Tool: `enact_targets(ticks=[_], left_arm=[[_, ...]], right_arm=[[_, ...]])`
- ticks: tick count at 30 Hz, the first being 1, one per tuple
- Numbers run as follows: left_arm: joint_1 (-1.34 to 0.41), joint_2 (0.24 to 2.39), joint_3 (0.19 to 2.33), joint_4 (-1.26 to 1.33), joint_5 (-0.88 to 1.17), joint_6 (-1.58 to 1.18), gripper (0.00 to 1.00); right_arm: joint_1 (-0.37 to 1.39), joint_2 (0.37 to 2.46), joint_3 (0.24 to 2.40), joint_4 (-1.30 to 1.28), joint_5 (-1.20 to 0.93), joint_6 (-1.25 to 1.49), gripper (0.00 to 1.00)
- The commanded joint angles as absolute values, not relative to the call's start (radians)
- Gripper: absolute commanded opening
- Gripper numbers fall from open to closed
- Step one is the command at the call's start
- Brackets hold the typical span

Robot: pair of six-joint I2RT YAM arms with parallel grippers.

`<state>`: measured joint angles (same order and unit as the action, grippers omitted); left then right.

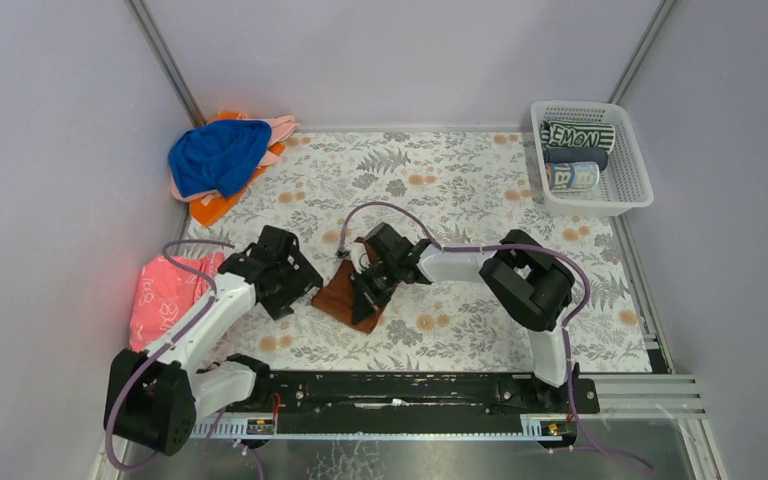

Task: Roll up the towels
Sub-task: Roll the towel at the center of the board.

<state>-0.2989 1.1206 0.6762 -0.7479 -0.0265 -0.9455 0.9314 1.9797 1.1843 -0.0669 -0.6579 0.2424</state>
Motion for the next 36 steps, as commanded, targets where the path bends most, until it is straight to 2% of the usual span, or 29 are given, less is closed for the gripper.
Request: enact_targets(ticks=[1, 5, 12, 20, 26, 30, 36], left_arm=[[-0.291, 1.058, 0.651, -0.792, -0.005, -0.955, 0.85], [-0.292, 1.038, 0.629, -0.75, 0.073, -0.948, 0.85], [-0.293, 1.07, 0.567, -0.616, 0.172, -0.972, 0.83], [-0.293, 1.166, 0.547, -0.522, 0.141, -0.99, 0.75], [-0.293, 1.263, 0.522, -0.473, 0.114, -0.994, 0.63], [-0.293, 1.299, 0.525, -0.472, 0.104, -0.987, 0.63], [-0.293, 1.309, 0.526, -0.488, 0.087, -0.983, 0.63]], right_arm=[[0.861, 2.043, 1.151, 0.015, -0.875, 0.407, 0.02], [0.82, 2.085, 1.11, 0.128, -0.955, 0.521, 0.03], [0.777, 2.124, 1.094, 0.158, -0.965, 0.581, 0.05], [0.772, 2.117, 1.11, 0.122, -0.917, 0.567, 0.07], [0.773, 2.031, 1.146, -0.025, -0.801, 0.436, 0.2], [0.798, 1.944, 1.168, -0.115, -0.704, 0.343, 0.3], [0.879, 1.784, 1.185, -0.238, -0.413, 0.162, 0.42]])
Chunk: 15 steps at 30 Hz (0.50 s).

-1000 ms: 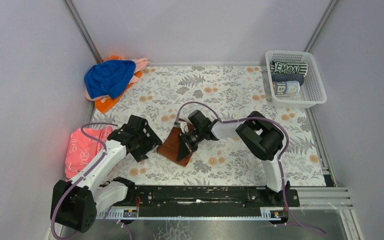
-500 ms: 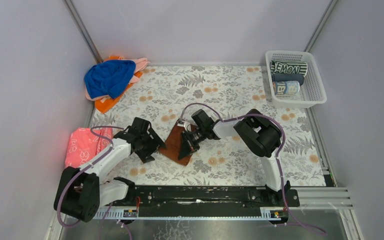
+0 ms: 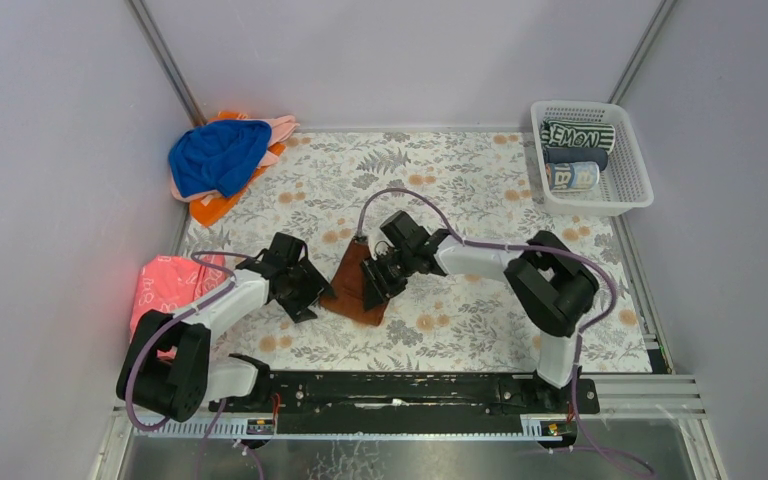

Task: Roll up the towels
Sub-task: Roll the towel at the center of the board.

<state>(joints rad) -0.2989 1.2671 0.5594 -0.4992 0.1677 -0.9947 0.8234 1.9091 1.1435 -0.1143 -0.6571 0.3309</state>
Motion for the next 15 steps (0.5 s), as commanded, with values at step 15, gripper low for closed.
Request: enact_targets(ticks=[15], left_arm=[[-0.293, 1.3, 0.532, -0.51, 0.084, -0.982, 0.63]], right_arm=[[1.18, 1.72, 1.141, -0.155, -0.012, -0.153, 0.56]])
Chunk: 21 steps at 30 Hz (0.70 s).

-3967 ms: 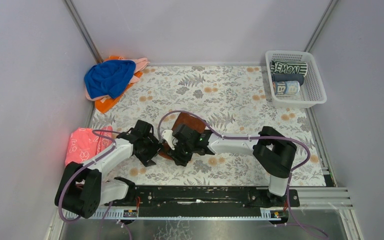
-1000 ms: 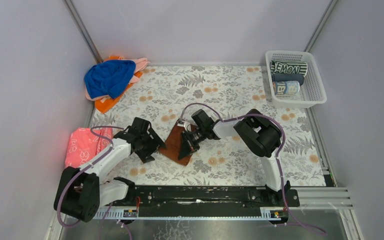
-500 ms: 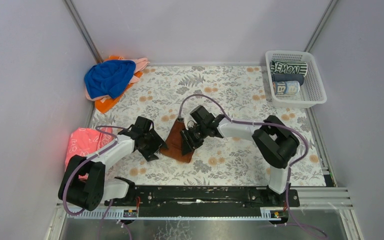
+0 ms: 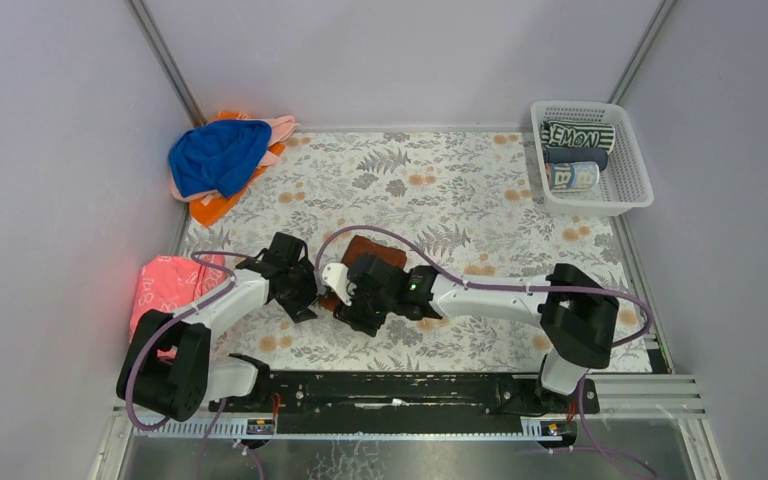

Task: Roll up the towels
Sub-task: Roll the towel at the center of the board.

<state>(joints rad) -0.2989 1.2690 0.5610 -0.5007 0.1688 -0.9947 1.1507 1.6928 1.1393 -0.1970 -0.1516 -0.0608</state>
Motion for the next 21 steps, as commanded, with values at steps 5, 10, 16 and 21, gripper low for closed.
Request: enact_targets(ticks=[5, 10, 16, 21], left_arm=[[-0.293, 1.296, 0.532, -0.514, 0.083, -0.982, 0.63], [-0.293, 1.3, 0.534, -0.514, 0.081, -0.98, 0.63], [-0.293, 1.312, 0.543, -0.514, 0.08, -0.974, 0.63], [-0.293, 1.322, 0.558, -0.513, 0.075, -0.969, 0.64]], right_arm=[[1.209, 1.764, 1.123, -0.112, 0.091, -0.196, 0.57], [1.213, 1.801, 1.119, -0.107, 0.133, -0.213, 0.59], [1.213, 1.865, 1.116, -0.123, 0.125, -0.221, 0.59], [1.213, 1.923, 1.12, -0.173, 0.154, -0.231, 0.6]])
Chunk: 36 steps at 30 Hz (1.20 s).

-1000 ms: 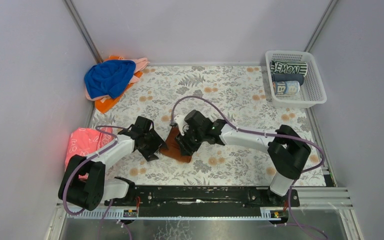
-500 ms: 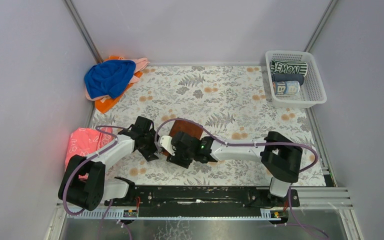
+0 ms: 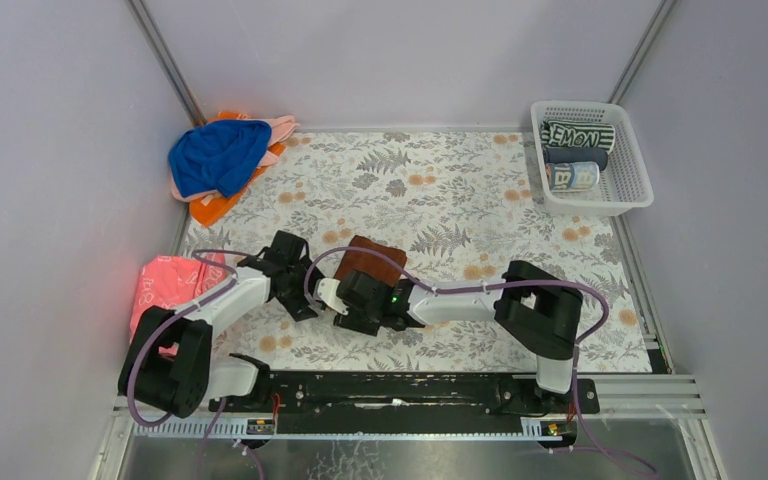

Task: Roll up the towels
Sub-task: Roll the towel at the center of the board.

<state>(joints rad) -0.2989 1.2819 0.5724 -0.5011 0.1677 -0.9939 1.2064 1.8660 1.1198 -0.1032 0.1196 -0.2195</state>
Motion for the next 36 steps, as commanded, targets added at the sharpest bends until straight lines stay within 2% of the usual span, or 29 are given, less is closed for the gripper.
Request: enact_targets(ticks=[1, 4, 8, 11, 13, 19, 27, 31, 36], left_arm=[[-0.293, 1.324, 0.563, -0.512, 0.073, -0.968, 0.64], [-0.292, 1.334, 0.58, -0.512, 0.071, -0.965, 0.65], [-0.293, 1.321, 0.601, -0.528, 0.068, -0.962, 0.68], [-0.293, 1.27, 0.608, -0.562, 0.035, -0.965, 0.76], [-0.293, 1.209, 0.606, -0.587, -0.001, -0.974, 0.8], [-0.292, 1.09, 0.614, -0.672, -0.052, -0.992, 0.87], [-0.291, 1.03, 0.574, -0.655, 0.033, -1.004, 0.88], [-0.293, 1.044, 0.565, -0.582, 0.082, -1.009, 0.88], [-0.294, 1.109, 0.587, -0.493, 0.111, -1.007, 0.88]], right_arm=[[1.212, 1.928, 1.116, -0.18, 0.163, -0.233, 0.6], [1.212, 1.936, 1.12, -0.211, 0.15, -0.226, 0.54], [1.209, 1.918, 1.13, -0.222, 0.023, -0.195, 0.31], [1.185, 1.911, 1.156, -0.224, -0.136, -0.151, 0.19], [1.156, 1.915, 1.17, -0.207, -0.256, -0.111, 0.15], [1.024, 1.966, 1.212, -0.192, -0.55, 0.005, 0.13], [0.834, 2.077, 1.194, -0.044, -0.945, 0.243, 0.17], [0.79, 2.14, 1.193, 0.001, -1.047, 0.319, 0.18], [0.748, 2.183, 1.191, 0.03, -1.075, 0.375, 0.19]])
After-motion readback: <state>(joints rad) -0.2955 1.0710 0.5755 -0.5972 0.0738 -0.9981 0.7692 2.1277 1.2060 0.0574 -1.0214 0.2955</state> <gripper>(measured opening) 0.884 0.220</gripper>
